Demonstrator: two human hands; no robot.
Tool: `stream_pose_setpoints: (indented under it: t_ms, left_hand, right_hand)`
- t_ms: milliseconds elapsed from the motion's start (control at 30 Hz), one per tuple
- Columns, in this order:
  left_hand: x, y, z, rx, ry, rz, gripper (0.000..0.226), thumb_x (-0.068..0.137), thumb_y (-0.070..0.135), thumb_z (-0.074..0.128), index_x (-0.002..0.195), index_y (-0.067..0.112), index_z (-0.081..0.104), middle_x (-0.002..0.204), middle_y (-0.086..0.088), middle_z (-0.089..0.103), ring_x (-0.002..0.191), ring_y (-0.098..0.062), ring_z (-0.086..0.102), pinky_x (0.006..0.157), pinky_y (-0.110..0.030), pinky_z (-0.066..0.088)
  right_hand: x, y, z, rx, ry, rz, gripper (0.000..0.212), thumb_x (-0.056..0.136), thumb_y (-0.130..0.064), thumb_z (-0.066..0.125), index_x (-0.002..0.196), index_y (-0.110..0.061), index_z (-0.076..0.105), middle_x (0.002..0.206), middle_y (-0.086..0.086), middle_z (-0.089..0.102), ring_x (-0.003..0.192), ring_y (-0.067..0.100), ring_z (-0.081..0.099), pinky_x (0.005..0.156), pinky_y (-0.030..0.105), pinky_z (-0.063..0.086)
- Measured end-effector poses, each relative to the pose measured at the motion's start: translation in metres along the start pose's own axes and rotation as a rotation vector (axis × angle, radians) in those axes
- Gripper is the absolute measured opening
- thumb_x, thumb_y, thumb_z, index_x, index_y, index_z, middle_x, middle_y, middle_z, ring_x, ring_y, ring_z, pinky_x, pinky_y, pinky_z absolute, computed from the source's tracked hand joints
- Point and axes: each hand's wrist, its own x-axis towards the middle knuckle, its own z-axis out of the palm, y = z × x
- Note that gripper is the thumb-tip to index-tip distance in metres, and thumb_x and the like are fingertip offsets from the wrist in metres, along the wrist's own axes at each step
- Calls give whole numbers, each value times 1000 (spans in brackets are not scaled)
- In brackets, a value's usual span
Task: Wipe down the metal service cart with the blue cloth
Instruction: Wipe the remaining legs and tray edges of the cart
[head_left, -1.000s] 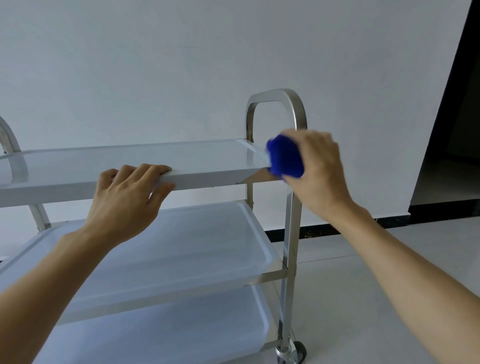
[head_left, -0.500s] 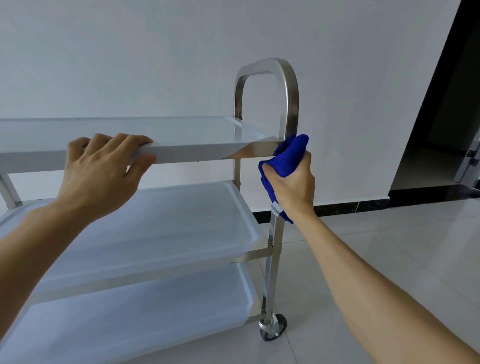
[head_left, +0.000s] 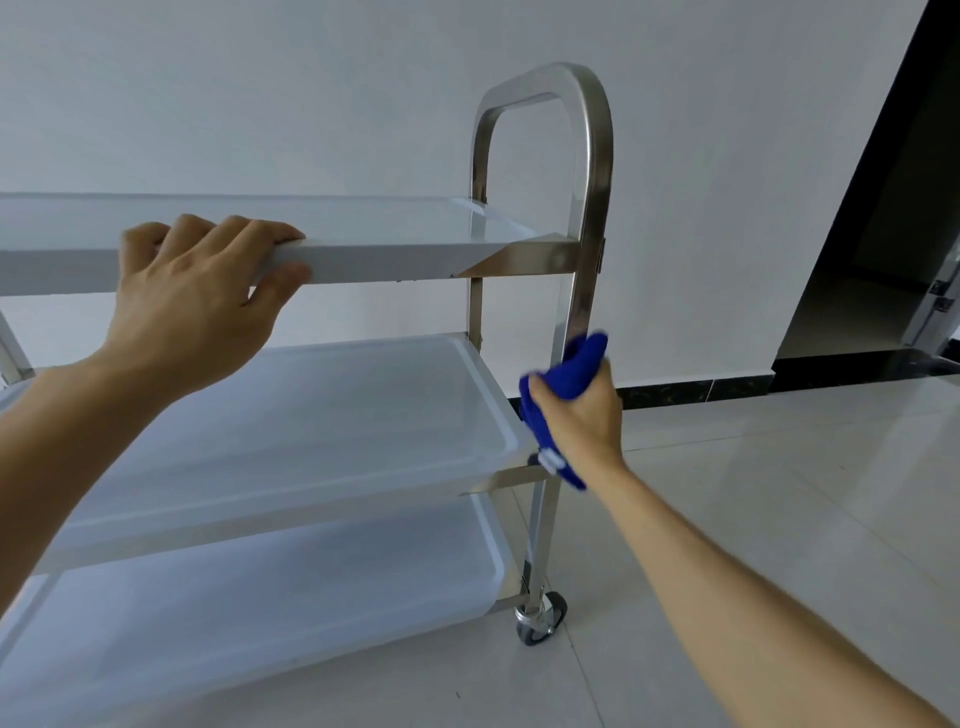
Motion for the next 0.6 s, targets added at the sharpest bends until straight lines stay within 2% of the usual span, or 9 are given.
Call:
stream_pose_setpoints:
  t_ms: [133, 200, 267, 333, 400, 467, 533, 600]
  left_hand:
    - [-1, -2, 2, 4, 11, 20, 40, 99, 53, 32, 126, 33, 52, 120, 3, 62, 112, -30, 48, 104, -46, 25]
    - [0, -4, 5, -6, 26, 33, 39, 99, 53, 34, 126, 32, 53, 119, 3, 63, 111, -30, 48, 104, -48, 27]
    - [-1, -6, 9, -28, 70, 57, 38, 101, 50, 37, 127, 29, 54, 120, -1, 64, 111, -33, 50, 106, -52, 29]
    - [-7, -9, 14, -45, 123, 115, 39, 102, 43, 40, 134, 24, 52, 130, -5, 62, 120, -34, 49, 112, -52, 25]
    - [-22, -7, 22, -46, 158, 198, 46, 100, 34, 43, 144, 19, 46, 145, -7, 51, 136, -33, 42, 119, -53, 21]
    - [-45, -1, 32, -71, 167, 306, 47, 99, 26, 44, 145, 16, 47, 152, -8, 44, 143, -32, 36, 118, -54, 24]
    - [-73, 8, 48, -113, 58, 376, 46, 98, 22, 42, 143, 15, 50, 151, -7, 46, 138, -32, 44, 117, -50, 29]
    - [-99, 15, 68, -116, -140, 334, 46, 97, 24, 43, 142, 18, 50, 149, -5, 49, 130, -32, 51, 114, -45, 33]
  right_hand:
    - [43, -69, -8, 78, 130, -135, 53, 74, -41, 79, 114, -31, 47, 97, -16, 65, 87, 9, 67, 82, 44, 60]
    - [50, -79, -8, 65, 148, -172, 58, 74, -39, 78, 120, -28, 46, 101, -17, 63, 91, 9, 66, 82, 43, 60]
    - [41, -64, -5, 46, 139, -188, 59, 77, -36, 78, 125, -24, 46, 103, -13, 64, 91, 10, 66, 80, 40, 60]
    - [23, -32, -1, 55, 79, -166, 57, 79, -32, 78, 126, -24, 45, 101, -13, 64, 88, 8, 66, 77, 35, 60]
    - [3, 8, -2, 109, -49, -85, 55, 81, -30, 79, 125, -25, 46, 99, -13, 65, 87, 6, 67, 76, 31, 59]
    - [-15, 45, -6, 159, -166, -26, 53, 82, -32, 79, 125, -25, 48, 103, -9, 67, 93, 7, 68, 81, 29, 59]
    - [-30, 73, -10, 208, -202, 12, 48, 85, -35, 78, 122, -23, 50, 106, -4, 68, 97, 12, 69, 84, 31, 58]
    - [-40, 88, -9, 259, -196, 47, 47, 86, -35, 77, 122, -21, 51, 107, -4, 69, 98, 12, 70, 82, 29, 57]
